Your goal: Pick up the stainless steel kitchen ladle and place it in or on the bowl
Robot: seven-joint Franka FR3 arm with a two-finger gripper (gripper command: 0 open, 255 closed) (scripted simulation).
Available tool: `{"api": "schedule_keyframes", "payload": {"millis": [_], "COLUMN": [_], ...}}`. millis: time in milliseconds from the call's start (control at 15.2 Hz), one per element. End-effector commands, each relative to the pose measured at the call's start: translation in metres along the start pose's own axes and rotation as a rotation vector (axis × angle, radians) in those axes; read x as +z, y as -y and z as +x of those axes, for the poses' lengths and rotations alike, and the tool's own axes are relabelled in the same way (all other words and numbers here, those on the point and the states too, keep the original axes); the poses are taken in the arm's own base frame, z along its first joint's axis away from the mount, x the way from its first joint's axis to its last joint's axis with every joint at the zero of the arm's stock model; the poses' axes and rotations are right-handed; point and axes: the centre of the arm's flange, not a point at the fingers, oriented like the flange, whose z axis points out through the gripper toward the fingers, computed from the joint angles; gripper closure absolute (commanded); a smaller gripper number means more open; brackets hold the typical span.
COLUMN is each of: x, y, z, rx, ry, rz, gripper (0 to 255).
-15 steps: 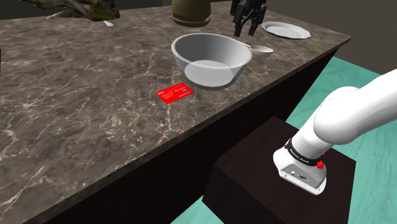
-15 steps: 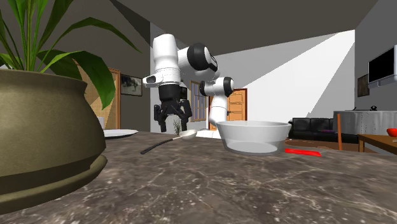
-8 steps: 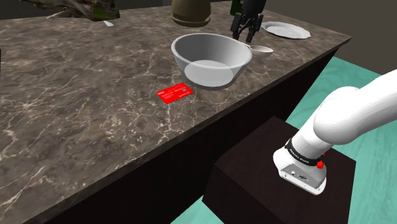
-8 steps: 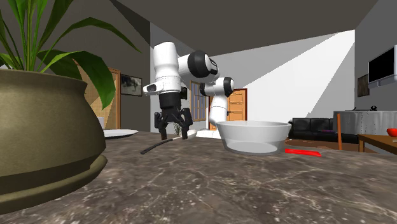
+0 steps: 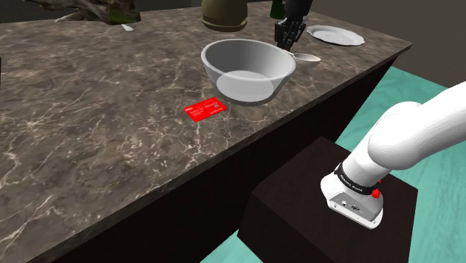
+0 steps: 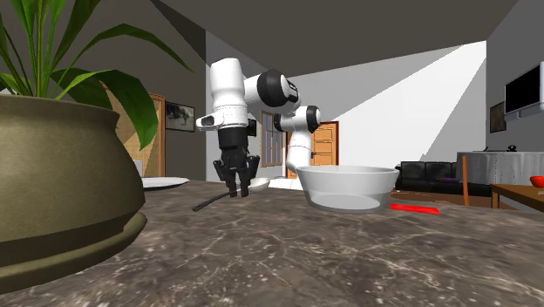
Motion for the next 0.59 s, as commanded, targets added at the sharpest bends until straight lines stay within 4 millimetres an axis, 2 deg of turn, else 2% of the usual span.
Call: {"api": "schedule_keyframes", "payload": {"millis": [0, 462, 528], "x": [0.0000, 0.0001, -0.0052], "y": [0.0000, 0.0000, 0.0006], "z": [0.0000, 0.0000, -0.0002], "rx": [0.000, 0.000, 0.000], "ry": [0.000, 0.000, 0.000], "rz": [0.000, 0.000, 0.000], "gripper": [255, 255, 255]}}
